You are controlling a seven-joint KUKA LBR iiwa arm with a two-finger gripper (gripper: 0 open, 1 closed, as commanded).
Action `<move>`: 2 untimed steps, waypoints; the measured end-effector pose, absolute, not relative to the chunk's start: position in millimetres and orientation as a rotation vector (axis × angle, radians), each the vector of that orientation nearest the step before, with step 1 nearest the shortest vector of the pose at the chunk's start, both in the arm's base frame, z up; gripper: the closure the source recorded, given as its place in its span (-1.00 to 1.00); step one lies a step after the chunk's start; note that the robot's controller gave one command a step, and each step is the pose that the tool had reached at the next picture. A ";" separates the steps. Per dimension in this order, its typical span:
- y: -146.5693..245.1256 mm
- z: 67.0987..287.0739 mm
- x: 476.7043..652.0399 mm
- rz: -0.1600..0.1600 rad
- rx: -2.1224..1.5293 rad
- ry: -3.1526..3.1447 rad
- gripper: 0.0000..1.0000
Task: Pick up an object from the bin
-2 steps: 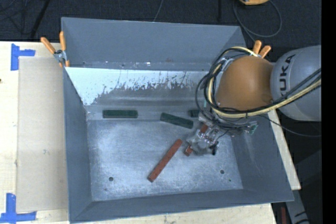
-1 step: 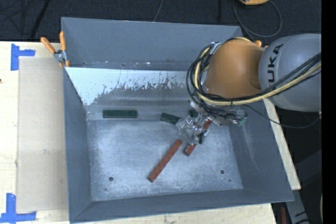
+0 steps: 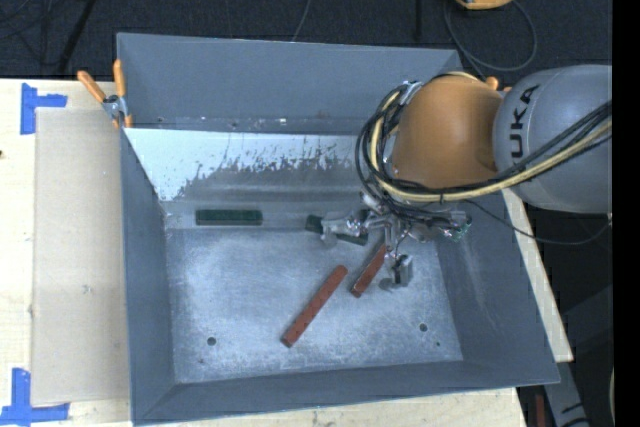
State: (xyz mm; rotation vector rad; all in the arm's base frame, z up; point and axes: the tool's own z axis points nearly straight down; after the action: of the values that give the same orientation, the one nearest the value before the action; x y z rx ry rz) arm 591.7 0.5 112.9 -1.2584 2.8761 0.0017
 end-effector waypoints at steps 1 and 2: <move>-5.7 66.9 606.9 0.004 -1.321 2.851 -1.00; -5.9 69.3 607.4 0.003 -1.319 2.851 1.00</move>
Offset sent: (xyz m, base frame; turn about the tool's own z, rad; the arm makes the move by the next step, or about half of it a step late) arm 0.0157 -0.0074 -0.0429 -0.0439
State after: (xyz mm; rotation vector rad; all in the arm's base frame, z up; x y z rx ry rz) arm 607.4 -5.9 69.3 -1.3190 2.8513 0.0029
